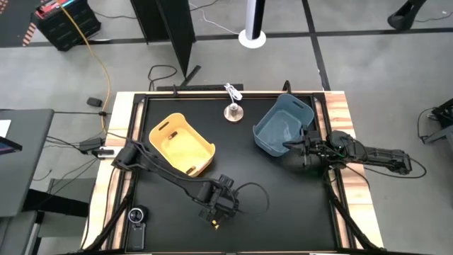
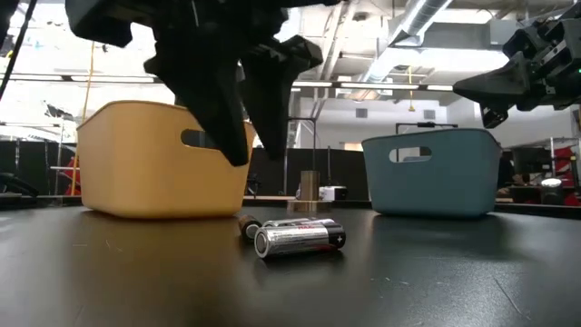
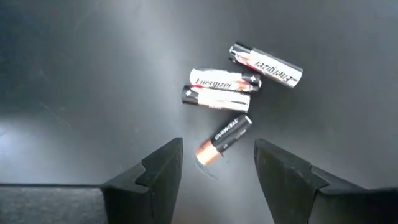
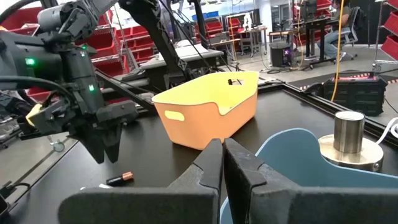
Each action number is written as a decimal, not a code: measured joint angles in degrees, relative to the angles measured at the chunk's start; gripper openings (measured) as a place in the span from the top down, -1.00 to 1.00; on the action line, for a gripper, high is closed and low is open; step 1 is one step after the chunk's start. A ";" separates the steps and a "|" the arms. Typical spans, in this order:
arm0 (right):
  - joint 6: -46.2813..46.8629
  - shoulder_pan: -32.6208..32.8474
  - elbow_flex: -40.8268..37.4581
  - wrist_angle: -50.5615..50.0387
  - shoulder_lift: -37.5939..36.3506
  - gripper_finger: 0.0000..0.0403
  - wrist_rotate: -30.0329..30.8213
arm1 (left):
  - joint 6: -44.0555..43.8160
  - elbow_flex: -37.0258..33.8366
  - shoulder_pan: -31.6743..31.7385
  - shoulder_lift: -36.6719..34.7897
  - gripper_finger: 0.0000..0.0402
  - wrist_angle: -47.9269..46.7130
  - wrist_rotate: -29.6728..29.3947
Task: Sort batteries
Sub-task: Put the black battery into the yellow bin
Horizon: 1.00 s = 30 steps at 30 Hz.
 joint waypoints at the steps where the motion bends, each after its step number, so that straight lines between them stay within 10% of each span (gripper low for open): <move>1: 0.00 0.00 0.00 -0.02 0.00 0.83 0.00 | 0.00 0.00 0.00 0.18 0.05 -0.17 0.00; 30: -0.02 0.00 0.00 -0.17 0.00 0.83 0.00 | -3.67 0.09 1.02 7.32 0.25 0.48 2.96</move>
